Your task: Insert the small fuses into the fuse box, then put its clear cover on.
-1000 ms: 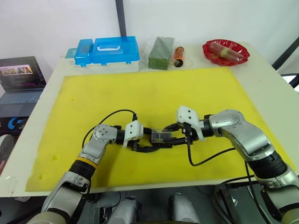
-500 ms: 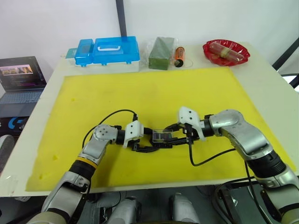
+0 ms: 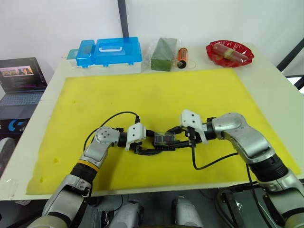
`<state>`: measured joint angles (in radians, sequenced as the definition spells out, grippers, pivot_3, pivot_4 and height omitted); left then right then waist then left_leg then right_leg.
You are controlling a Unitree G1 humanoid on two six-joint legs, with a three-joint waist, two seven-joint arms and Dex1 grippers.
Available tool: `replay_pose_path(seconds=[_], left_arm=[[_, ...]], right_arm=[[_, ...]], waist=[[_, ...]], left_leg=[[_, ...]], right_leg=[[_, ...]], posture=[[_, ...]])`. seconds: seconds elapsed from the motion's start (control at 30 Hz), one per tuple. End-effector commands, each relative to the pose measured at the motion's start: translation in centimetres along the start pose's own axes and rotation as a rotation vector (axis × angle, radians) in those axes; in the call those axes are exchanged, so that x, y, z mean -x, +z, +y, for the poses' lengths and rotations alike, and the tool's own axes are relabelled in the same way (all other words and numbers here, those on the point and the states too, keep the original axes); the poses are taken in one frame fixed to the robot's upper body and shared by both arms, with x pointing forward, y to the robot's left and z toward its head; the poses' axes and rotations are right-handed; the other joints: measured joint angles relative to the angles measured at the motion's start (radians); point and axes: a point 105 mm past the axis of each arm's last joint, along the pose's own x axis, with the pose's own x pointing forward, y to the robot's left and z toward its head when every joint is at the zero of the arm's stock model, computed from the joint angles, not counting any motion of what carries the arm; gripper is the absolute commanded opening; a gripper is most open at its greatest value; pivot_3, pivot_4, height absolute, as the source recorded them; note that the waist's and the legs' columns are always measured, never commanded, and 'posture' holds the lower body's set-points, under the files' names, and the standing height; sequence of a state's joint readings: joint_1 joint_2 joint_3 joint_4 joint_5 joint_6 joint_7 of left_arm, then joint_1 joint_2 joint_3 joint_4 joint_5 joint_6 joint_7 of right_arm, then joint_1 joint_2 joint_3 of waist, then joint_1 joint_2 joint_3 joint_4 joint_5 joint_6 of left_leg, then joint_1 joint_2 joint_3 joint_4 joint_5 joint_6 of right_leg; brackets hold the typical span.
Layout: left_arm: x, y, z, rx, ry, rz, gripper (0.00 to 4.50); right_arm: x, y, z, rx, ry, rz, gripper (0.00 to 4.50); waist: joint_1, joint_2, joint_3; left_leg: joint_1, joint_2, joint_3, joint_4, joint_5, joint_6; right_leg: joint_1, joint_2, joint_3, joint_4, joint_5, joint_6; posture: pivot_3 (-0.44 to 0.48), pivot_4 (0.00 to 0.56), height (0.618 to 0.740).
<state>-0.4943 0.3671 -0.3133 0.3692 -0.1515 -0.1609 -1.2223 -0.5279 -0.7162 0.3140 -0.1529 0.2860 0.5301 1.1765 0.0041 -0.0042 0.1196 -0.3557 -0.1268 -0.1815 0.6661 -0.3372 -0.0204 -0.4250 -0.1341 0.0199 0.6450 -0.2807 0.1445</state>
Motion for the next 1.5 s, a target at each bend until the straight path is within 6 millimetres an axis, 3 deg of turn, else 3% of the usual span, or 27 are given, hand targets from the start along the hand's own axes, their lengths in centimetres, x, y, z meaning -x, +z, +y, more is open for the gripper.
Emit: replay_pose_path(seconds=[0.03, 0.17, 0.43, 0.63, 0.9, 1.03, 1.37, 1.5], left_arm=[[0.7, -1.9, -0.2, 0.049, 0.020, 0.072, 2.79], [0.7, -1.9, -0.3, 0.050, 0.020, 0.073, 2.79], [0.8, -2.0, -0.2, 0.050, 0.022, 0.076, 2.79], [0.7, -2.0, -0.3, 0.052, 0.021, 0.075, 2.79], [0.7, -2.0, -0.3, 0.053, 0.023, 0.075, 2.79], [0.7, -2.0, -0.3, 0.053, 0.021, 0.075, 2.79], [0.7, -2.0, -0.5, 0.049, 0.012, 0.075, 2.79], [0.7, -2.0, -0.5, 0.049, 0.011, 0.075, 2.79]], right_arm=[[0.3, -1.0, -0.1, -0.022, -0.010, 0.040, 1.81], [0.3, -1.0, -0.1, -0.025, -0.014, 0.033, 1.81], [0.7, 0.5, -0.4, 0.004, -0.037, -0.019, 4.48], [1.5, 2.0, -0.3, 0.032, -0.051, -0.054, 4.48], [3.0, 6.0, 0.6, 0.063, -0.051, -0.186, 4.48], [2.8, 7.7, 0.7, 0.119, -0.084, -0.277, 3.53], [2.0, 7.4, 1.0, 0.137, -0.083, -0.281, 0.20], [1.8, 7.2, 1.0, 0.138, -0.083, -0.279, 0.07]], waist=[[0.000, 0.000, 0.000], [0.000, 0.000, 0.000], [0.001, -0.001, 0.000], [0.001, -0.001, 0.000], [0.003, -0.001, 0.000], [0.003, -0.001, 0.000], [0.002, -0.001, 0.000], [0.002, -0.001, 0.000]], left_leg=[[0.000, 0.000, 0.000, 0.000, 0.000, 0.000], [0.000, 0.000, 0.000, 0.000, 0.000, 0.000], [0.000, 0.000, 0.000, 0.000, 0.000, 0.000], [0.000, 0.000, 0.000, 0.000, 0.000, 0.000], [0.000, 0.000, 0.000, 0.000, 0.000, 0.000], [0.000, 0.000, 0.000, 0.000, 0.000, 0.000], [0.000, 0.000, 0.000, 0.000, 0.000, 0.000], [0.000, 0.000, 0.000, 0.000, 0.000, 0.000]], right_leg=[[0.000, 0.000, 0.000, 0.000, 0.000, 0.000], [0.000, 0.000, 0.000, 0.000, 0.000, 0.000], [0.000, 0.000, 0.000, 0.000, 0.000, 0.000], [0.000, 0.000, 0.000, 0.000, 0.000, 0.000], [0.000, 0.000, 0.000, 0.000, 0.000, 0.000], [0.000, 0.000, 0.000, 0.000, 0.000, 0.000], [0.000, 0.000, 0.000, 0.000, 0.000, 0.000], [0.000, 0.000, 0.000, 0.000, 0.000, 0.000]], posture=[[0.000, 0.150, 0.740], [0.000, 0.150, 0.740], [0.000, 0.150, 0.740], [0.000, 0.150, 0.740], [0.000, 0.150, 0.740], [0.000, 0.150, 0.740], [0.000, 0.150, 0.740], [0.000, 0.150, 0.740]])
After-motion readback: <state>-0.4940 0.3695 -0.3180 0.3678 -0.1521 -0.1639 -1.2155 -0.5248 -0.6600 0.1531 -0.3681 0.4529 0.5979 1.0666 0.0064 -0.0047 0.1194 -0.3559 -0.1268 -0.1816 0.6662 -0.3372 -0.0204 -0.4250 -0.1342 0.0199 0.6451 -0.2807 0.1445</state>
